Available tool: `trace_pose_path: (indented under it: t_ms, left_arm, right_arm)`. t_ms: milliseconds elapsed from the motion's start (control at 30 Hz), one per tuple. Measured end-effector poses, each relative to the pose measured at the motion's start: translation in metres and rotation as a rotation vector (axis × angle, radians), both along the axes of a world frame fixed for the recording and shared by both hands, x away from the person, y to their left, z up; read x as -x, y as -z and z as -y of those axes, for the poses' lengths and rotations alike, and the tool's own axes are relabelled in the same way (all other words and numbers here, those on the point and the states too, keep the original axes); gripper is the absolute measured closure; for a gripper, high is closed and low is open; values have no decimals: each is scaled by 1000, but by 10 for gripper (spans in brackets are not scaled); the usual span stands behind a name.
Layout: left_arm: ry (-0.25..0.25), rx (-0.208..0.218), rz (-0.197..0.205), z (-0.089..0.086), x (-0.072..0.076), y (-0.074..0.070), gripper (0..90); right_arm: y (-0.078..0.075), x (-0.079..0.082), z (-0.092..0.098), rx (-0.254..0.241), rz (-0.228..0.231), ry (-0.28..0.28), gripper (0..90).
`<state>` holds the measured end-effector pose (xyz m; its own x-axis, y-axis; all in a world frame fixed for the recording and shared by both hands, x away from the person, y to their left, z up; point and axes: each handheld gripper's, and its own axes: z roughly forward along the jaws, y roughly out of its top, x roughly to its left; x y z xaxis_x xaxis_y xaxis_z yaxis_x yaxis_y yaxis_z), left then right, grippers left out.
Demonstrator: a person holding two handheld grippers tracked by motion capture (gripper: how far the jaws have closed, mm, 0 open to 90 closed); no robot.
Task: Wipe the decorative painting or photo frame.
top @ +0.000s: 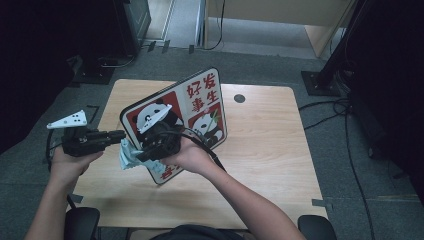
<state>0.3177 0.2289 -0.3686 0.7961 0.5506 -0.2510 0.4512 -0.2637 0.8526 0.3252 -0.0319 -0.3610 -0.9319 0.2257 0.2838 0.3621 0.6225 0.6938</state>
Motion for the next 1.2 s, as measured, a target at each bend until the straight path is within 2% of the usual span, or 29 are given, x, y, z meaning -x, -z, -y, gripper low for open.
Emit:
trace_pose_path:
  t_ms: [167, 467, 600, 767, 1000, 1200]
  left_arm:
    - [4, -3, 0, 1, 0, 0, 773]
    - [5, 5, 2, 1, 1, -1, 744]
    - [9, 2, 2, 2, 1, -1, 737]
    - [22, -4, 6, 5, 3, -2, 730]
    - [32, -2, 11, 8, 6, -5, 680]
    - [45, -5, 15, 10, 10, -7, 645]
  right_arm:
    - [11, 3, 3, 2, -15, 10, 810]
    - [31, 8, 8, -5, -15, 18, 810]
    - [41, 11, 8, 13, -26, 24, 810]
    - [51, 13, 9, 9, -29, 32, 810]
    - [64, 16, 11, 12, -6, 21, 810]
    - [77, 19, 12, 23, -25, 30, 810]
